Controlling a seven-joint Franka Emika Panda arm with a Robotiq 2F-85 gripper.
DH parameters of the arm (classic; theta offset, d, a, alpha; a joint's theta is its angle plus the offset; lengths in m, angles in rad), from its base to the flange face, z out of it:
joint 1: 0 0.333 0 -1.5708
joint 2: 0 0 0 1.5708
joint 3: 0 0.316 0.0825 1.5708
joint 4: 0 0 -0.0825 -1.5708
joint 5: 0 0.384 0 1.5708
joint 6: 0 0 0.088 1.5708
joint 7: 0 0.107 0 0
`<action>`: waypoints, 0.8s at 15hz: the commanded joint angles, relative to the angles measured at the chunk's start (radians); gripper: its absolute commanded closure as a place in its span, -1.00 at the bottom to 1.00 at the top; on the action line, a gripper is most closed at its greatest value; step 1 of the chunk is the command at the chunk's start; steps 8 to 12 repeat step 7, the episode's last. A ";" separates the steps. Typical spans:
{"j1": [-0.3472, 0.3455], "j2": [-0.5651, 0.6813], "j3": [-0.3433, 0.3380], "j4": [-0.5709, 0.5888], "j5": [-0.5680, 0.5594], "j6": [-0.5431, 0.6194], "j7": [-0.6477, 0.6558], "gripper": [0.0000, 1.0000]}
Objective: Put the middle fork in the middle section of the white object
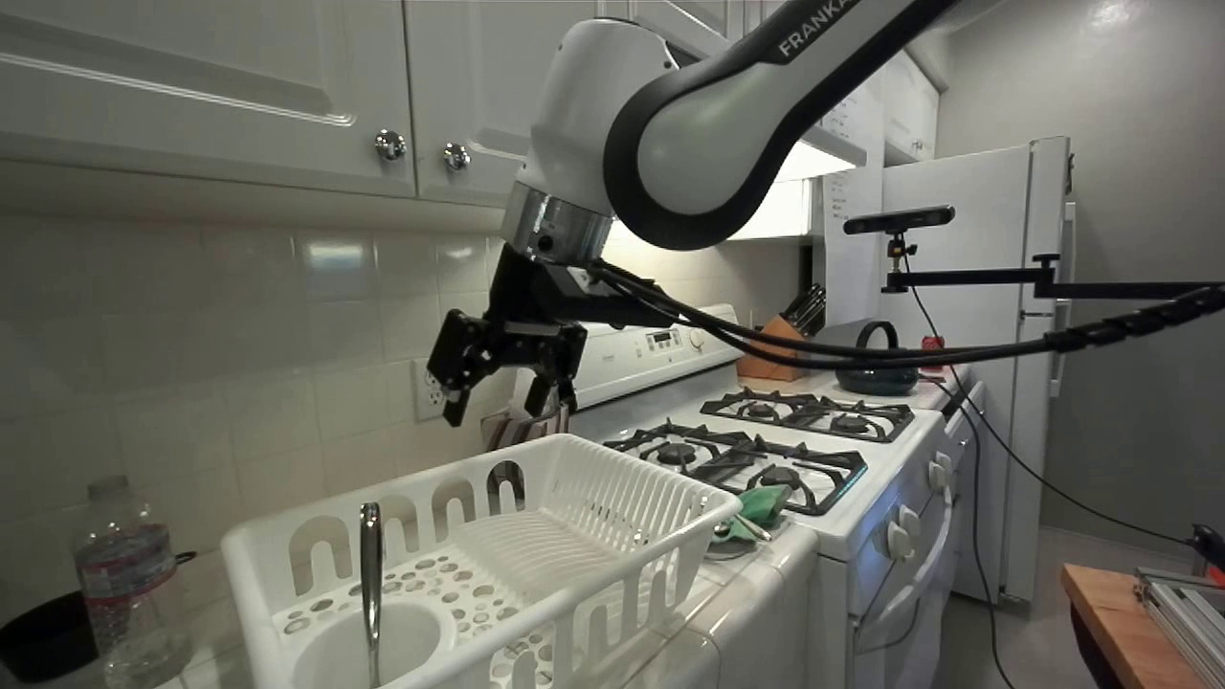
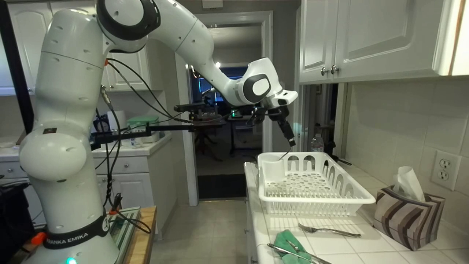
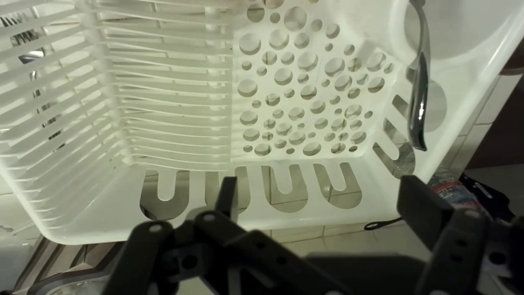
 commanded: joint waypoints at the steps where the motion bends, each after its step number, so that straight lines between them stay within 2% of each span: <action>1: -0.071 -0.074 0.063 -0.072 -0.025 -0.017 -0.029 -1.00; 2: -0.078 -0.020 0.072 -0.020 -0.019 -0.003 -0.008 -1.00; 12: -0.096 -0.021 0.088 -0.023 -0.015 -0.002 -0.013 -1.00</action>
